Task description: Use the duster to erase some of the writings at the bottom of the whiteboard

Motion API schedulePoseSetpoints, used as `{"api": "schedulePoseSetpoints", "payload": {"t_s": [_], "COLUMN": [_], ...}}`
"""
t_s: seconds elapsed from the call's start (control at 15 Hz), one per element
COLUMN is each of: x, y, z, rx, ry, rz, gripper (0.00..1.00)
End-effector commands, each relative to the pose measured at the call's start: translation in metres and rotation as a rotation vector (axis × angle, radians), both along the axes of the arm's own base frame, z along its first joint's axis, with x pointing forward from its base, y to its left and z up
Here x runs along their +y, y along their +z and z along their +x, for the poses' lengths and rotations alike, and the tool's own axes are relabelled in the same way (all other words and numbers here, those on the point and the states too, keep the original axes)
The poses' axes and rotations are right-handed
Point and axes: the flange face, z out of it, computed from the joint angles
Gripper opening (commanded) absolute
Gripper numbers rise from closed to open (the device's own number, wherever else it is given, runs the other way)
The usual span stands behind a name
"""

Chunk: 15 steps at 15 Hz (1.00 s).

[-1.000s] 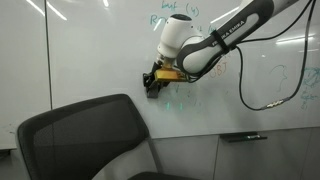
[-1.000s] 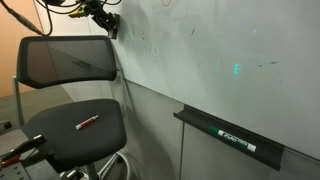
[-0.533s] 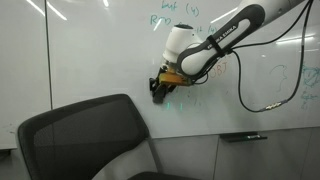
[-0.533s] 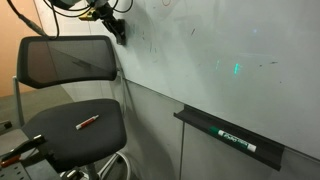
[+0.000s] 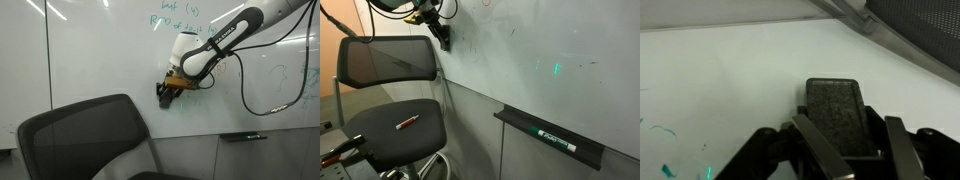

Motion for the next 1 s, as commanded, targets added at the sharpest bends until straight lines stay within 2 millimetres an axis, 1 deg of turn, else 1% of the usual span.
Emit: {"api": "schedulePoseSetpoints", "payload": {"t_s": [0.0,0.33,0.67,0.93], "x": [-0.042,-0.081,-0.113,-0.130], "y": [0.003,-0.003,0.000,0.004], "z": [0.009,0.001,-0.017,-0.027], "rx": [-0.028,-0.031,-0.075,-0.111], "ry": [-0.070,-0.165,-0.272,-0.335], "rz": [0.005,0.017,0.017,0.000], "gripper": [0.33,0.33,0.33,0.33]}}
